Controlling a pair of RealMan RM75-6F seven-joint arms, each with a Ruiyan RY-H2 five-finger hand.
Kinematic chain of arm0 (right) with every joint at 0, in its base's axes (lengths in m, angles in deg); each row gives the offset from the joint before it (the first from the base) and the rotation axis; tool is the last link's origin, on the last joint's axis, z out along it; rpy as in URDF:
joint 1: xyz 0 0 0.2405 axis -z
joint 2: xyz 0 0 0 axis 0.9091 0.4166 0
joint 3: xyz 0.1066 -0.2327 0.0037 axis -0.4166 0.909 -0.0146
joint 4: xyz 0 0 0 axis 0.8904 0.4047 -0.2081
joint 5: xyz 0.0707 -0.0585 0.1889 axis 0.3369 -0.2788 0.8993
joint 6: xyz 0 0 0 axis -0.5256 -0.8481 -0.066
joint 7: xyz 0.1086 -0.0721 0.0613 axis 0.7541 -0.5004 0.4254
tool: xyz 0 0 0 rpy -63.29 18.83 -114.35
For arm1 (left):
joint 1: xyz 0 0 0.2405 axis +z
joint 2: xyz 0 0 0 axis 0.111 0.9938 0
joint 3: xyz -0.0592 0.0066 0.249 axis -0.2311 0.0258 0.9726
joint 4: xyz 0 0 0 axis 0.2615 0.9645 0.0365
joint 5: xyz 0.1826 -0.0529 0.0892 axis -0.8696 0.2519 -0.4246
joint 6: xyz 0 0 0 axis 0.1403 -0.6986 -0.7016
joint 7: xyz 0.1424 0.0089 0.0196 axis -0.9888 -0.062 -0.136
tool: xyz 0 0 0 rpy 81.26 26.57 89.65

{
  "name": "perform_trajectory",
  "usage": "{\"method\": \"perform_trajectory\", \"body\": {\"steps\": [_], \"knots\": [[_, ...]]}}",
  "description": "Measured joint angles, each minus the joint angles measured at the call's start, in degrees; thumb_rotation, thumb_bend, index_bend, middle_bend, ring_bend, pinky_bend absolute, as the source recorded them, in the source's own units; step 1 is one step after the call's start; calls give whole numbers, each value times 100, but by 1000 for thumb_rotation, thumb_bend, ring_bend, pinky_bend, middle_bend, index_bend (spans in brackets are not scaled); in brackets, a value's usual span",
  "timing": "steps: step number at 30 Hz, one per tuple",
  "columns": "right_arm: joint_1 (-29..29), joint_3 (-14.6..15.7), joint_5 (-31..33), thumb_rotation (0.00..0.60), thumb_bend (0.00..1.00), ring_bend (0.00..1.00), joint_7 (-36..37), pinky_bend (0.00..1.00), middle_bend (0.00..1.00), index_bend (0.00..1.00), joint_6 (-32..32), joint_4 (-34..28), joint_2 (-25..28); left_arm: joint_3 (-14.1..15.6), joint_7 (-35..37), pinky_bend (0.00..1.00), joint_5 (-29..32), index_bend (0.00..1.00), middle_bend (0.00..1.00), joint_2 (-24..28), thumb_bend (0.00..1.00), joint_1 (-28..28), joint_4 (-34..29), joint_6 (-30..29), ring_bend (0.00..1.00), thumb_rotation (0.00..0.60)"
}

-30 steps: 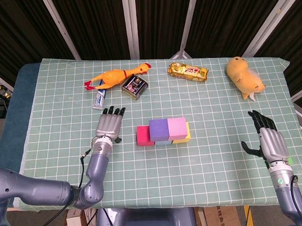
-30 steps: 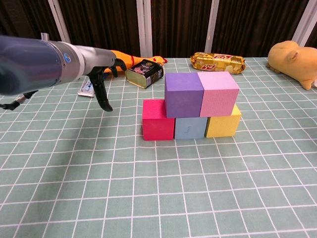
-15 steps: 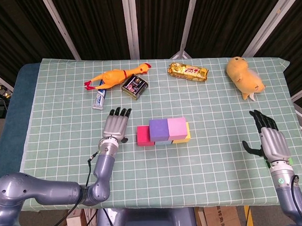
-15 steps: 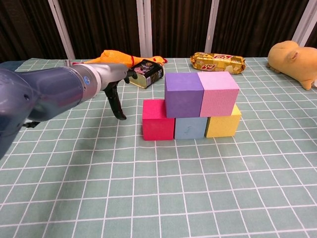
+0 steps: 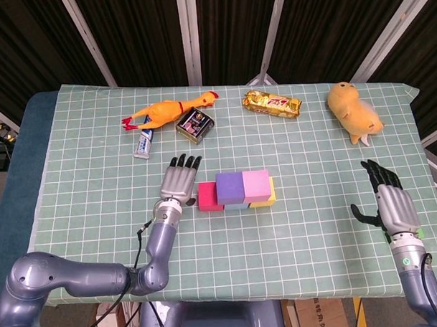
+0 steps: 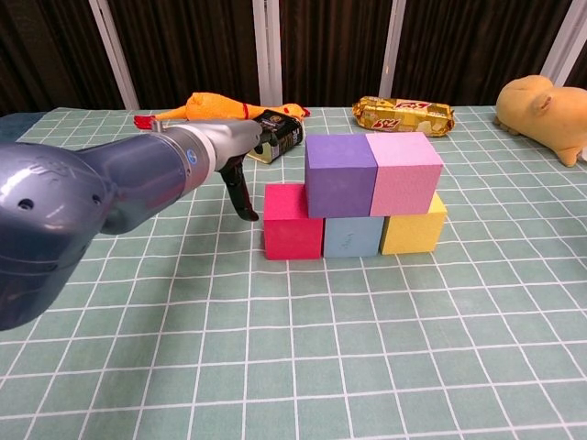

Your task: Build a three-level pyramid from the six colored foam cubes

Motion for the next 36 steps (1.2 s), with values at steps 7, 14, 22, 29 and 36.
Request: {"method": "perform_trajectory", "body": {"steps": [7, 14, 22, 29, 36], "knots": [[-5, 3, 24, 600, 365, 0, 3, 0, 0, 0, 23, 20, -10, -112, -29, 89, -67, 0, 72, -151, 253, -25, 147, 64, 31, 600], [-10, 11, 35, 600, 365, 0, -14, 0, 0, 0, 34, 34, -19, -190, -90, 89, -130, 0, 72, -242, 253, -41, 245, 100, 31, 600], [-14, 22, 36, 600, 365, 0, -37, 0, 0, 0, 41, 36, -29, -231, -149, 89, -121, 0, 72, -280, 253, 4, 300, 128, 31, 600], [-14, 31, 27, 600, 364, 0, -51, 0, 0, 0, 38, 36, -38, -289, -163, 89, -146, 0, 72, -295, 253, 24, 338, 158, 31, 600], [-13, 32, 22, 600, 364, 0, -50, 0, 0, 0, 41, 32, -29, -323, -175, 89, -174, 0, 72, -367, 253, 18, 396, 195, 31, 600]]}}
